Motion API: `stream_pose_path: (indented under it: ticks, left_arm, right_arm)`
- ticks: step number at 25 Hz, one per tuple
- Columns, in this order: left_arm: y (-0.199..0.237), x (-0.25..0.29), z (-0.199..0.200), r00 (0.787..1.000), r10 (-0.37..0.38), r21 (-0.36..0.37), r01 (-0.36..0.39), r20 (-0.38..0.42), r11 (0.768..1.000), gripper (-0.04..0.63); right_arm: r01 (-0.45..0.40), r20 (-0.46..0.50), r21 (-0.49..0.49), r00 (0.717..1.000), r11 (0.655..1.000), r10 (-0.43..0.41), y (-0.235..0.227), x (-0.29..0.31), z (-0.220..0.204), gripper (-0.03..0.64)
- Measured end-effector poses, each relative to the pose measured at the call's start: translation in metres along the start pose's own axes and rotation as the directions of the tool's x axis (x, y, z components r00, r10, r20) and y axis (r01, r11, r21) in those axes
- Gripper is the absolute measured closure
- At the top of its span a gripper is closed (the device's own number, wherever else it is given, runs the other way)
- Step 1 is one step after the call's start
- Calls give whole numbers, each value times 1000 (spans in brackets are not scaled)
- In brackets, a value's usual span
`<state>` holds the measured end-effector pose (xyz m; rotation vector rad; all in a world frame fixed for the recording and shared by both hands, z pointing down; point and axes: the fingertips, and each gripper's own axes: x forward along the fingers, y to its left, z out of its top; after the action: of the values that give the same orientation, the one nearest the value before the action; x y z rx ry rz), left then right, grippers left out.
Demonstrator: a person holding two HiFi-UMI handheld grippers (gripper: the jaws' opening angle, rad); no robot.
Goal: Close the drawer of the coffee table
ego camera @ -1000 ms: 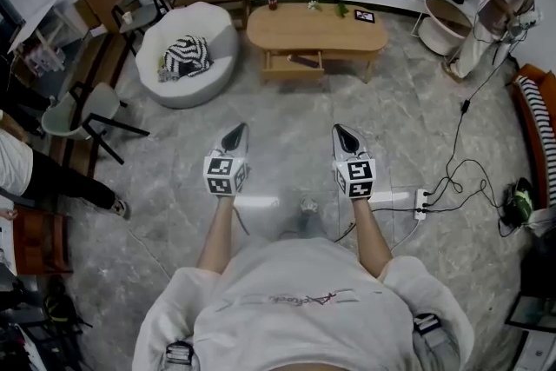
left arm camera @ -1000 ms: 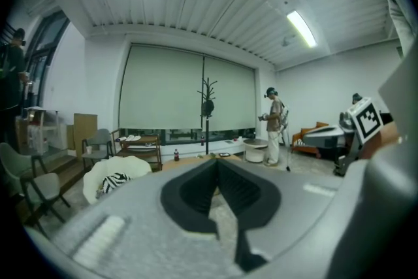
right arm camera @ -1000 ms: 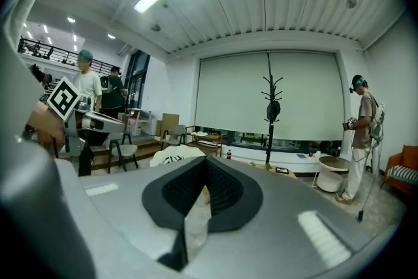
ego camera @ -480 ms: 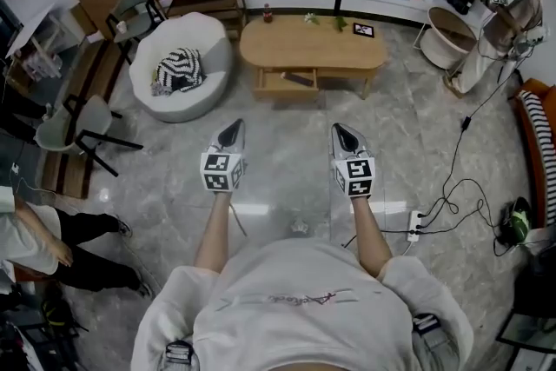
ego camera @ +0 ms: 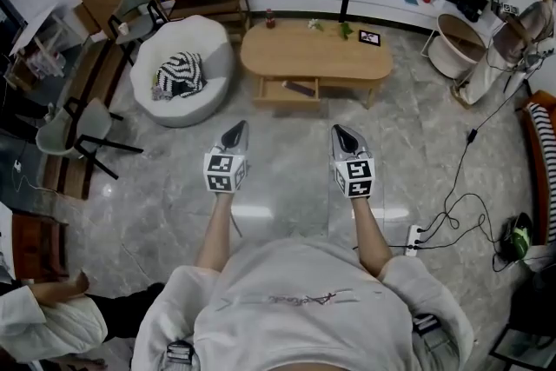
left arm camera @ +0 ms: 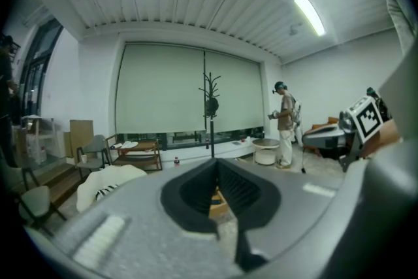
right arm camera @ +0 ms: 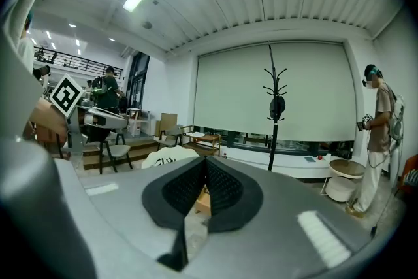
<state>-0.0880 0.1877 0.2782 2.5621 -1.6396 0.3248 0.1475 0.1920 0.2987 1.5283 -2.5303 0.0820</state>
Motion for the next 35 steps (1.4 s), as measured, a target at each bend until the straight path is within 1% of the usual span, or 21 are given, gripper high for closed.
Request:
stream_pose_path:
  ticks: [6, 10, 14, 20, 25, 30, 35]
  left_arm:
    - [-1, 24, -4, 1000, 9, -10, -9, -1, 1000, 597]
    - [-12, 34, -10, 1000, -1, -7, 0, -14, 1000, 597]
    - [-11, 38, -12, 1000, 4, -13, -4, -18, 1000, 597]
    - [-7, 40, -15, 1000, 10, -21, -11, -17, 1000, 597]
    - [-11, 46, -18, 1000, 0, -20, 0, -26, 1000, 597]
    - [-8, 60, -17, 1000, -8, -11, 7, -27, 1000, 597]
    - [4, 83, -23, 999, -10, -14, 10, -38, 1000, 597]
  right_arm:
    - [-50, -11, -31, 999, 998, 49, -6, 19, -4, 614]
    - [-64, -25, -29, 998, 997, 64, -12, 25, -12, 614]
    - [-76, -31, -29, 997, 997, 75, -14, 30, -15, 614]
    - [-79, -29, -35, 997, 996, 78, -16, 33, -17, 614]
    - [-77, -33, -27, 997, 997, 76, -20, 36, -21, 614]
    - [-71, -34, -17, 997, 997, 70, -28, 47, -24, 614]
    - [-63, -37, -12, 997, 998, 63, -38, 71, -28, 614]
